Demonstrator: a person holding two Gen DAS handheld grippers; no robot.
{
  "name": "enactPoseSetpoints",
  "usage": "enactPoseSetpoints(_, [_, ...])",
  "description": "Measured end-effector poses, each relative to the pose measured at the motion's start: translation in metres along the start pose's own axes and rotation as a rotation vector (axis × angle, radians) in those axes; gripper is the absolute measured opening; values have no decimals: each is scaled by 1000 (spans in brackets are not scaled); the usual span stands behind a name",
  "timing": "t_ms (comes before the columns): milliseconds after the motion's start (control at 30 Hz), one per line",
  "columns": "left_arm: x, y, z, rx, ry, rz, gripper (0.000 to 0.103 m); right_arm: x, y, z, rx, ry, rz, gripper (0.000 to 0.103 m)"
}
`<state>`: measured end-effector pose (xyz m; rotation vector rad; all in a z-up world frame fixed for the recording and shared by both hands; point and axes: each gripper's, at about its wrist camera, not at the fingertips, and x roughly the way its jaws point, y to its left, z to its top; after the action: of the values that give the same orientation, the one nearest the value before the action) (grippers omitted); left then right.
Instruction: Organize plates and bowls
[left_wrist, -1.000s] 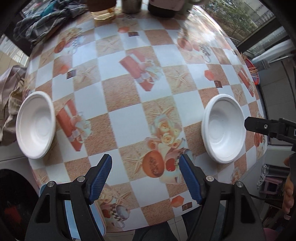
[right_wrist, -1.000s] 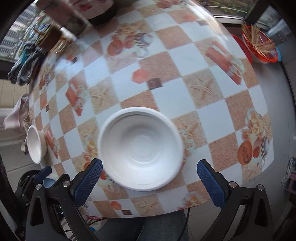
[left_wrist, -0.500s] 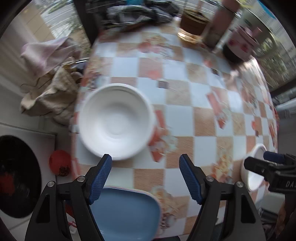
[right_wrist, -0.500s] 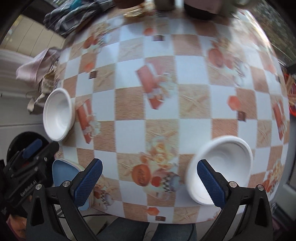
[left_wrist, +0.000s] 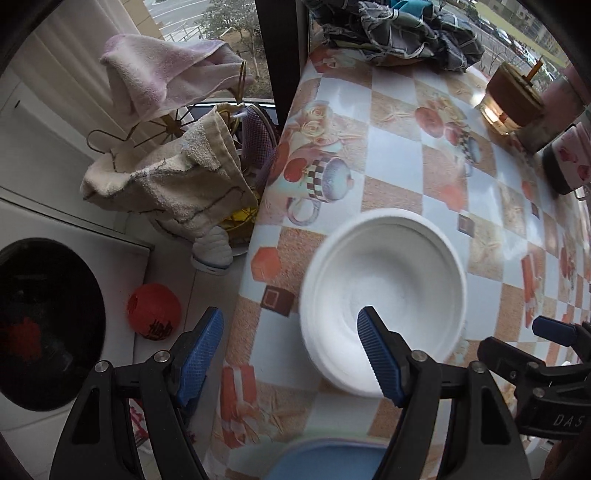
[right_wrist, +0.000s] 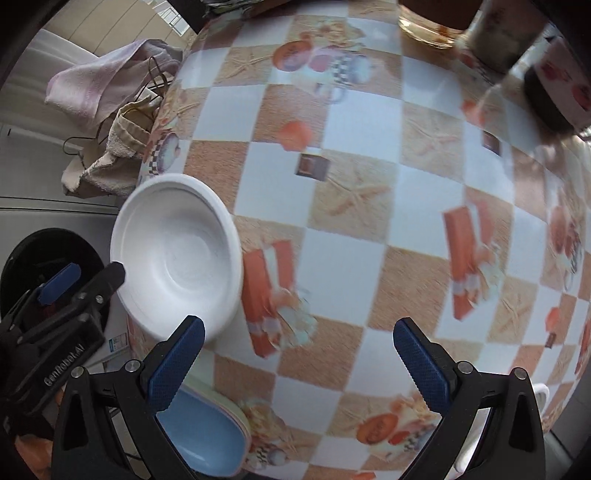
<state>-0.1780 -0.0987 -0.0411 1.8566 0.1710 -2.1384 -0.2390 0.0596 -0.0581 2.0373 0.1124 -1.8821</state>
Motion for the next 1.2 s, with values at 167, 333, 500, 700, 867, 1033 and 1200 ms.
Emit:
enactPoseSetpoints(167, [20,2,11,46,5,33,78,19,17,18,-7,14,-5,103])
enactPoseSetpoints(333, [41,1,18,78,47,51,78,34,23,25,0,34,-2,84])
enactPoseSetpoints(500, [54,-5,21,100,98,18,66,53,22,24,37,102,63,47])
enactPoseSetpoints(700, [57,-22,19,141,141,-38,32,45,25,22,0,103,120,14])
enactPoseSetpoints(867, [53,-47,6,189,165,-54,32,37,-4,7,20,111,113,15])
enactPoseSetpoints(1033, [45,-89,-26,282,181,-70,32,32,-40,-20,50,118,76,15])
enactPoseSetpoints(1200, [37,-130,-70,363,218,-88,32,27,-71,-57,82,124,51,15])
